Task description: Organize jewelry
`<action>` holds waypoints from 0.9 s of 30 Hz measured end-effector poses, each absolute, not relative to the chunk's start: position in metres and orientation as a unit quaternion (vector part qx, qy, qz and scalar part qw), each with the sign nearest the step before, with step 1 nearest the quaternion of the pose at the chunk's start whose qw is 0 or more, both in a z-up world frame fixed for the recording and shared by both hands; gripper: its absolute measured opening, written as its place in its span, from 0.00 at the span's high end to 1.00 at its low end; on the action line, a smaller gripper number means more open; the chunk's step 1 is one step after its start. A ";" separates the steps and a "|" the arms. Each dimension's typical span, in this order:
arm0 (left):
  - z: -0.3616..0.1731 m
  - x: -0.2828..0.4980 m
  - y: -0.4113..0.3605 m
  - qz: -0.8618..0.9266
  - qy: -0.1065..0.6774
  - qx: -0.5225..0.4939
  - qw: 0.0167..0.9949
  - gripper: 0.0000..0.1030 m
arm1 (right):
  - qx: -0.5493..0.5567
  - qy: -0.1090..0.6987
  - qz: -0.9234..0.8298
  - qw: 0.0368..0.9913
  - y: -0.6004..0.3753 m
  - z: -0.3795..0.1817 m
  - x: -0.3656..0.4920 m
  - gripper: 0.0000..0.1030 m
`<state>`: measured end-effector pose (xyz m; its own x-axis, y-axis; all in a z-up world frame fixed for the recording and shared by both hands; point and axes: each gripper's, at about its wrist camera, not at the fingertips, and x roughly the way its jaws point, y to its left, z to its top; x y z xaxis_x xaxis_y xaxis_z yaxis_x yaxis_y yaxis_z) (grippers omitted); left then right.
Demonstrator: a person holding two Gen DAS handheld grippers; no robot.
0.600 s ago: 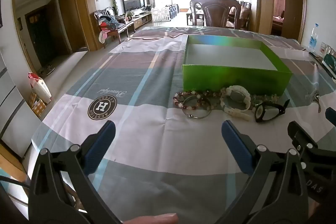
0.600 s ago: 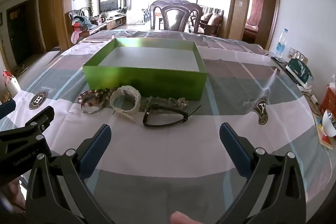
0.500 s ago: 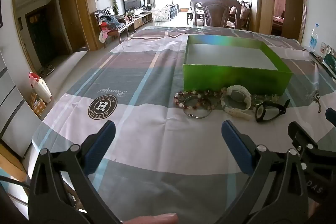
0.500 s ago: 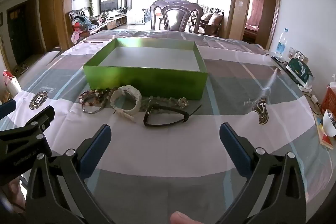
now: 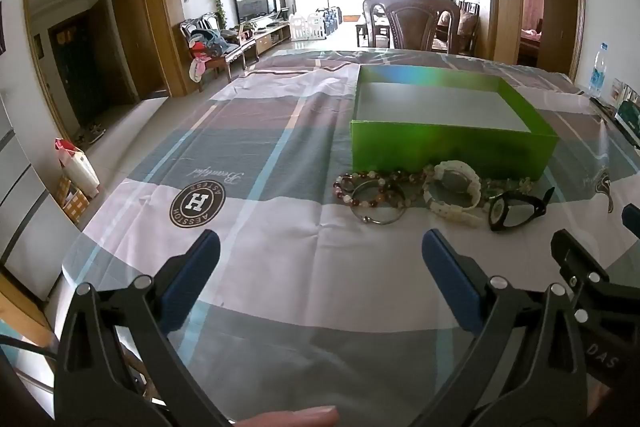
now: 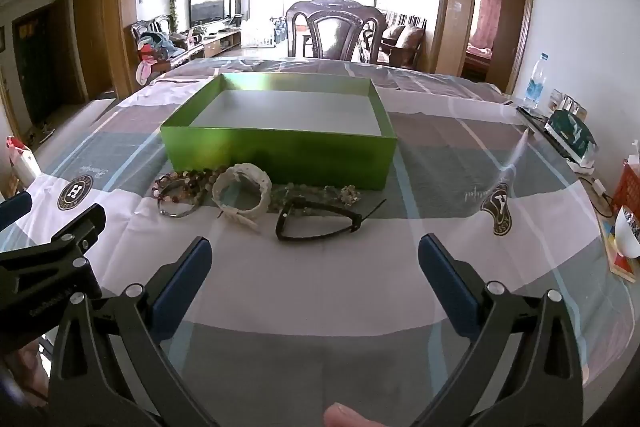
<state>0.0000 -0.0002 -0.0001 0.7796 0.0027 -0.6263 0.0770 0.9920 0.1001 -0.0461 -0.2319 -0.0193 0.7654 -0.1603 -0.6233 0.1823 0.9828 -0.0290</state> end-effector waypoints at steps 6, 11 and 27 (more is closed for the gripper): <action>0.000 -0.001 0.001 -0.019 0.333 0.059 0.941 0.03 | 0.017 0.331 -0.091 0.939 -0.231 -0.018 -0.045 0.02; -0.001 0.002 0.001 -0.019 0.333 0.059 0.941 0.03 | 0.016 0.331 -0.091 0.939 -0.230 -0.020 -0.045 0.02; -0.001 0.003 0.000 -0.018 0.334 0.061 0.940 0.03 | 0.016 0.333 -0.092 0.938 -0.228 -0.021 -0.044 0.02</action>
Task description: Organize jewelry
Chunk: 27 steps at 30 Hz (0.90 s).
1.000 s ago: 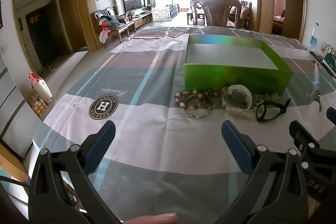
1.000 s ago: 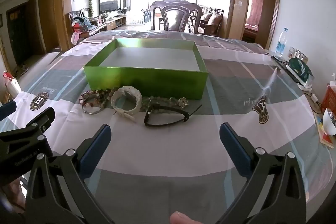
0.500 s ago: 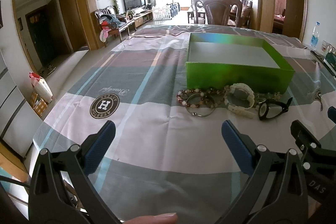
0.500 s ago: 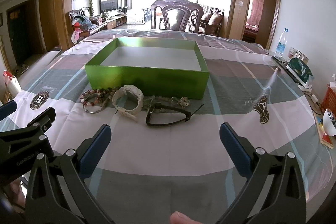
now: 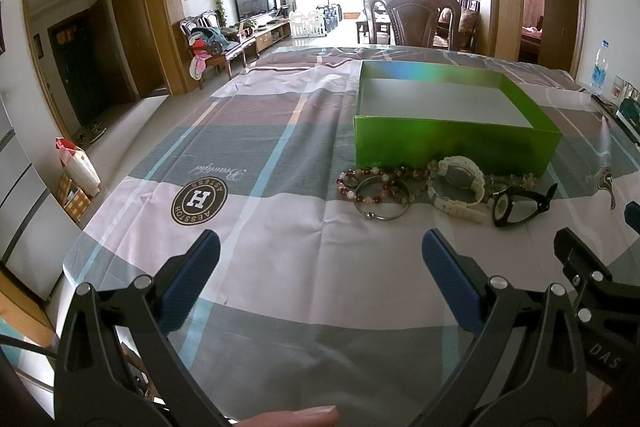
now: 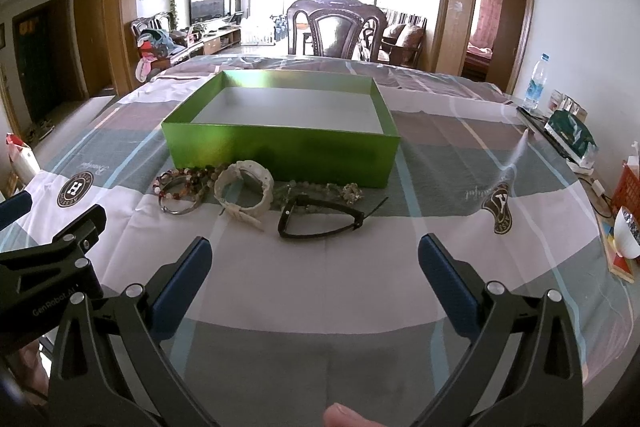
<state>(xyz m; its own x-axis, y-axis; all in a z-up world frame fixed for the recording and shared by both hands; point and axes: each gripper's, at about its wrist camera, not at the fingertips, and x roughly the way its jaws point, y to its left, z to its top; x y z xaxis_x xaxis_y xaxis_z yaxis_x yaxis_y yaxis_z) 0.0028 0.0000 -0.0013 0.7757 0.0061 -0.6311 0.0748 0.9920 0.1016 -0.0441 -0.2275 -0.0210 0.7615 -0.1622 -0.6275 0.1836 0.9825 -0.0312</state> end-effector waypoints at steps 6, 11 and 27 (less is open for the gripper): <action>-0.004 0.002 0.005 -0.019 0.336 0.060 0.940 0.03 | 0.017 0.334 -0.093 0.938 -0.227 -0.021 -0.046 0.02; -0.006 0.000 0.009 -0.018 0.337 0.060 0.939 0.03 | 0.018 0.336 -0.093 0.937 -0.229 -0.021 -0.047 0.02; -0.017 -0.004 0.009 -0.018 0.343 0.062 0.937 0.03 | 0.019 0.339 -0.094 0.936 -0.230 -0.025 -0.047 0.02</action>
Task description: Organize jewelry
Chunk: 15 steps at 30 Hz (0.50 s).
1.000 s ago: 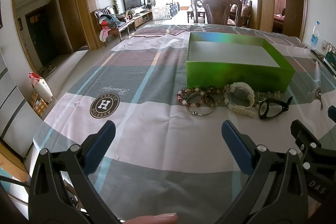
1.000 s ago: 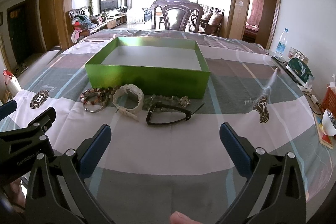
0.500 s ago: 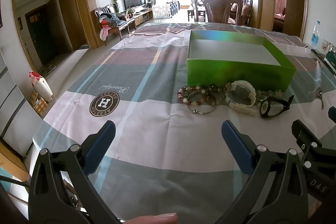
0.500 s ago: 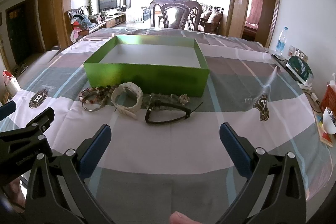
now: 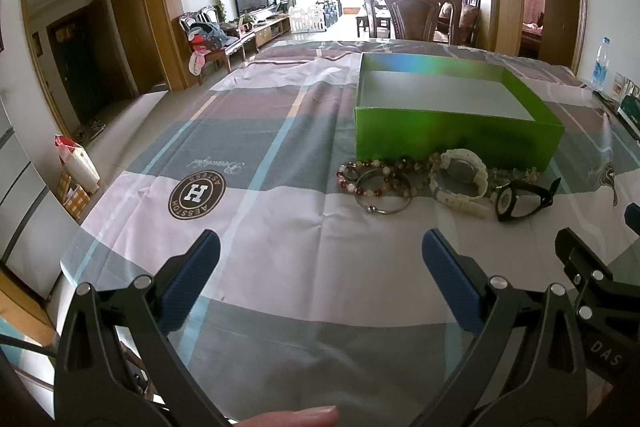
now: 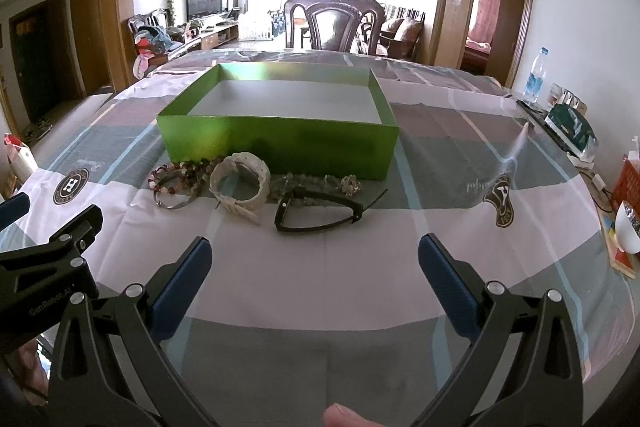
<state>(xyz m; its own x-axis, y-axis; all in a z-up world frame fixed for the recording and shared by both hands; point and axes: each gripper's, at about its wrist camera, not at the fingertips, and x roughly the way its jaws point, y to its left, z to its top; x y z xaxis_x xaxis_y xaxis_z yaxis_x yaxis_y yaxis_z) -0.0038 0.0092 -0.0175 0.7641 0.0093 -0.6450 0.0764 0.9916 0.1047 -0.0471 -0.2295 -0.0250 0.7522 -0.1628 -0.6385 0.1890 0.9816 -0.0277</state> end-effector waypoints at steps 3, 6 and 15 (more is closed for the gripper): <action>-0.015 -0.001 0.007 -0.018 0.343 0.063 0.937 0.03 | 0.019 0.340 -0.094 0.936 -0.229 -0.025 -0.047 0.02; -0.014 0.000 0.005 -0.017 0.344 0.064 0.936 0.03 | 0.019 0.341 -0.095 0.935 -0.229 -0.029 -0.047 0.02; -0.014 0.000 0.005 -0.017 0.345 0.064 0.936 0.03 | 0.020 0.341 -0.095 0.935 -0.229 -0.029 -0.047 0.02</action>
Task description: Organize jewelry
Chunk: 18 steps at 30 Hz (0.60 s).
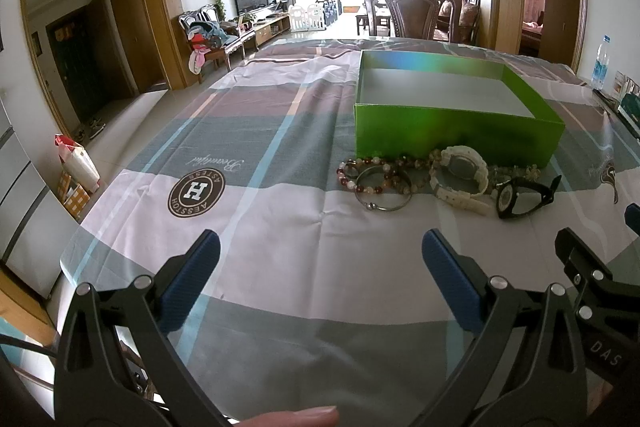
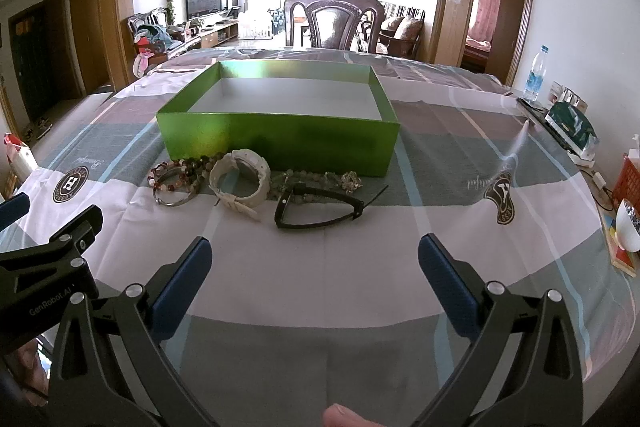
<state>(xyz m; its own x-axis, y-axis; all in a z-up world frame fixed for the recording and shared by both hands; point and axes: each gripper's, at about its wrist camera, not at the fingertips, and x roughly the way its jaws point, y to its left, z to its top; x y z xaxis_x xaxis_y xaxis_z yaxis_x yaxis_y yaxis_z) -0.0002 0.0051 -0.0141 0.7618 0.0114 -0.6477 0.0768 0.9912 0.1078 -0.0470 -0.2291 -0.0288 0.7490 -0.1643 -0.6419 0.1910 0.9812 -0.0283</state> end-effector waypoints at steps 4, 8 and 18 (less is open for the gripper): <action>-0.014 -0.001 0.005 -0.018 0.345 0.064 0.936 0.03 | 0.020 0.342 -0.095 0.935 -0.229 -0.029 -0.047 0.02; -0.014 0.000 0.005 -0.017 0.345 0.064 0.936 0.03 | 0.019 0.342 -0.095 0.935 -0.229 -0.029 -0.047 0.02; -0.014 0.000 0.005 -0.017 0.345 0.064 0.936 0.03 | 0.020 0.343 -0.095 0.934 -0.229 -0.030 -0.047 0.02</action>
